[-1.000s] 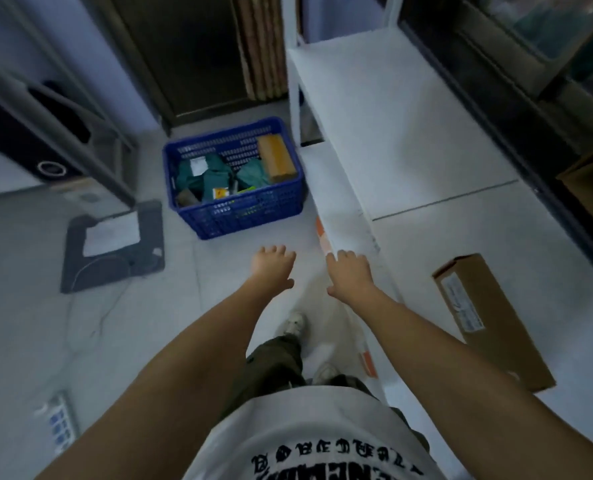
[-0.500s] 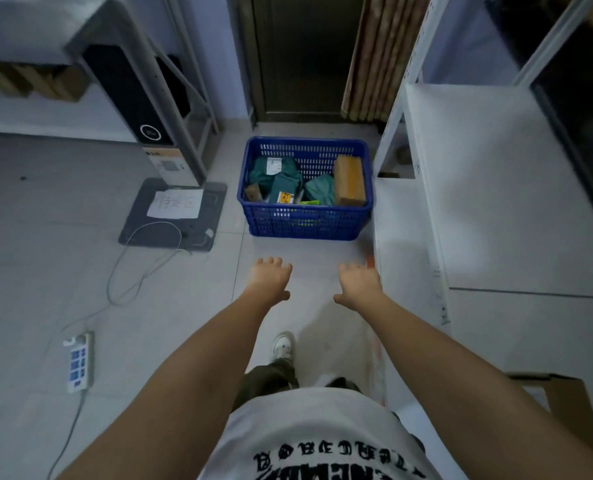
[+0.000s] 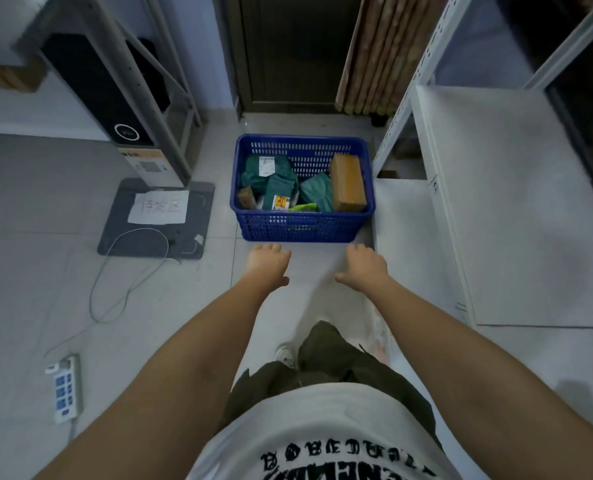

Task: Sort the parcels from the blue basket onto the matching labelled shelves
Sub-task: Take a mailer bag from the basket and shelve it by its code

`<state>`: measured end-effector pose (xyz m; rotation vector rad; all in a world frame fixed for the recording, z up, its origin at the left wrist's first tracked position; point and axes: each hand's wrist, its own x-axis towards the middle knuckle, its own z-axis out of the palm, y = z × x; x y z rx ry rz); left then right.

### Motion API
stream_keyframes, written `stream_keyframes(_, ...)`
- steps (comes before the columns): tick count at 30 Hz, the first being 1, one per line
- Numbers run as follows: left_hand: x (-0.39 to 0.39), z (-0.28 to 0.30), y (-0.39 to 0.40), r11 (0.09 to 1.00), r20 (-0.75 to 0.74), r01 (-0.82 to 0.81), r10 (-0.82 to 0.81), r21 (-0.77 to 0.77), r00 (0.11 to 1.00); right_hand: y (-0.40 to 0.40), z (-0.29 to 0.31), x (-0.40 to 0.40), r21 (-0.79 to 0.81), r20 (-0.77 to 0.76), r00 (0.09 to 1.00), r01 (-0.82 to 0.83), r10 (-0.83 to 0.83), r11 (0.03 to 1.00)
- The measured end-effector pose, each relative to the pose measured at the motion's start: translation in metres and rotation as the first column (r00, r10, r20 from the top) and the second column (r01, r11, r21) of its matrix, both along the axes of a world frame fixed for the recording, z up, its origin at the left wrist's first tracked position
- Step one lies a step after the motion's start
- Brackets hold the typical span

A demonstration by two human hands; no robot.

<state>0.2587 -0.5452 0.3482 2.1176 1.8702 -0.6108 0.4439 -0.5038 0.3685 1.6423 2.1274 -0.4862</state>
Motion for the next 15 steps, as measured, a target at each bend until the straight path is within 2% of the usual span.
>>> stream_keyframes(8, -0.020, -0.020, 0.068, 0.997, 0.039, -0.073, 0.072, 0.009, 0.997, 0.082, -0.013, -0.011, -0.034, -0.005, 0.998, -0.061, 0.061, 0.998)
stream_keyframes(15, -0.030, -0.020, 0.152, 1.000, 0.009, -0.002, 0.002, 0.027, 1.000, 0.174, -0.014, -0.019, -0.062, -0.017, 0.997, -0.075, 0.074, 0.995)
